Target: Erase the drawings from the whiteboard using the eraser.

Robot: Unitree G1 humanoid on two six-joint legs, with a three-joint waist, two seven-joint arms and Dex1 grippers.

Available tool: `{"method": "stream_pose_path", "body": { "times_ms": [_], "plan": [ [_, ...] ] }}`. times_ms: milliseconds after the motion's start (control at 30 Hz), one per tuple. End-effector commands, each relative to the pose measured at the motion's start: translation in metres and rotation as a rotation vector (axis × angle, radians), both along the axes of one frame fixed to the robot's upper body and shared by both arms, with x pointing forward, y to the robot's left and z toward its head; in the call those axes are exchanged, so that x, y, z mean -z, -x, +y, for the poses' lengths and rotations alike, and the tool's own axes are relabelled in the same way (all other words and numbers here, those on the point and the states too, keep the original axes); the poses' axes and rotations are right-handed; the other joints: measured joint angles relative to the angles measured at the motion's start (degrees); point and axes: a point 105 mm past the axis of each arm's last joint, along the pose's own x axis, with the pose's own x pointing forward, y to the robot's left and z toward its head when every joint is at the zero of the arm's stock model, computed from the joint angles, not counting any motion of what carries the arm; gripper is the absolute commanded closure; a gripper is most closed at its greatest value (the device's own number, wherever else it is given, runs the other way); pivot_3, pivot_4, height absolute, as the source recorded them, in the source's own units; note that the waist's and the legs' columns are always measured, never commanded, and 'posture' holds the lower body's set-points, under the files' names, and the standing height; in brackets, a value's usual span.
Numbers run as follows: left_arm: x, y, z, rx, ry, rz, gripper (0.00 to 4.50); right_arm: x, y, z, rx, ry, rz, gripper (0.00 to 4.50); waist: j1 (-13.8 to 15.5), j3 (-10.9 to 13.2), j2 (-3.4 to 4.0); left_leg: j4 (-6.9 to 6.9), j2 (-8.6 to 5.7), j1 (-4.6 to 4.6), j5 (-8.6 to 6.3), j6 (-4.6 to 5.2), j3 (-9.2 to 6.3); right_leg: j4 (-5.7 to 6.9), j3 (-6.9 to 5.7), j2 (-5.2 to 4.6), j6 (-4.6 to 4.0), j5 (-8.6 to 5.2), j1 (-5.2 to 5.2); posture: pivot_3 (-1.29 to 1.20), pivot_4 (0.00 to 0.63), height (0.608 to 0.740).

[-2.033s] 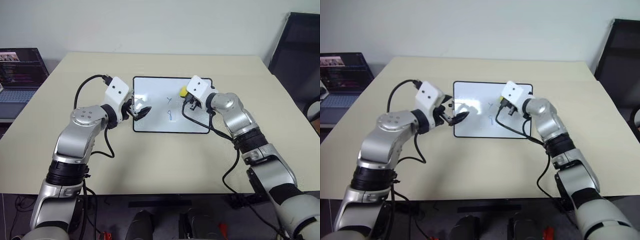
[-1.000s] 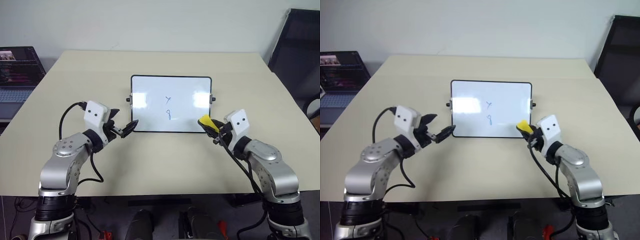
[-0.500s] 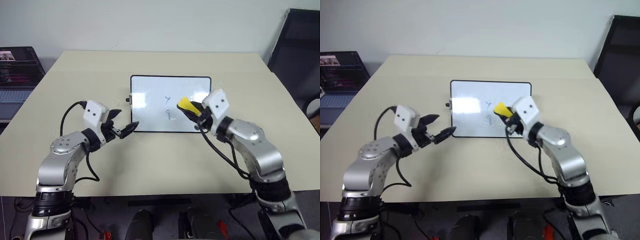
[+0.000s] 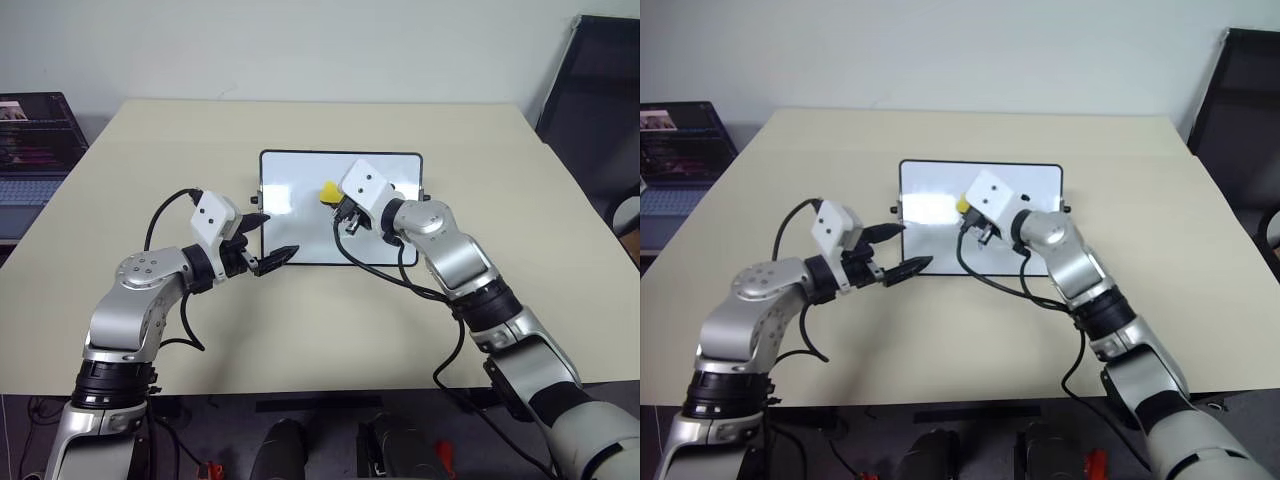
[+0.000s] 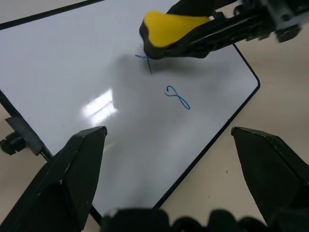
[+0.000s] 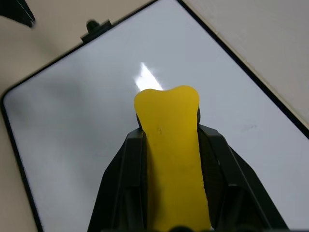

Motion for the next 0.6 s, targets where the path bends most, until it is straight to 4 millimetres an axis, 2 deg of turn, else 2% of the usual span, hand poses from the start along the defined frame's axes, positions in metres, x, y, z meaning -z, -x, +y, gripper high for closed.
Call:
{"method": "stream_pose_path", "body": {
  "times_ms": [33,233,467,600],
  "plan": [
    [-0.007,0.001,0.002,0.011,-0.019,-0.043,0.00,-0.020,-0.009,0.009,-0.011,0.004,-0.082,3.41,-0.06,0.00,0.00,0.00,0.00,0.00,0.00,0.00,0.01,0.00,0.00,0.00,0.00,0.00,0.00,0.00,0.150,0.740],
    [0.000,0.004,-0.001,0.025,-0.024,-0.036,0.00,-0.007,-0.029,0.004,0.041,0.043,-0.038,3.41,-0.10,0.01,0.01,-0.01,0.01,0.00,0.00,0.00,-0.02,0.02,-0.01,0.00,-0.01,0.00,-0.01,0.00,0.150,0.740],
    [0.001,0.005,-0.002,0.026,-0.021,-0.036,0.00,0.023,-0.022,-0.009,-0.016,0.159,0.063,3.41,-0.06,0.00,0.01,0.07,0.00,0.02,0.00,0.00,-0.09,0.08,-0.05,-0.01,0.00,0.00,0.03,0.00,0.150,0.740],
    [0.002,0.005,-0.004,0.033,-0.019,-0.035,0.00,0.025,-0.022,-0.016,-0.012,0.191,0.055,3.41,-0.07,0.00,0.01,0.08,0.00,0.04,0.00,0.00,-0.08,0.10,-0.04,-0.01,0.00,0.00,0.04,0.00,0.150,0.740]
  ]
}}
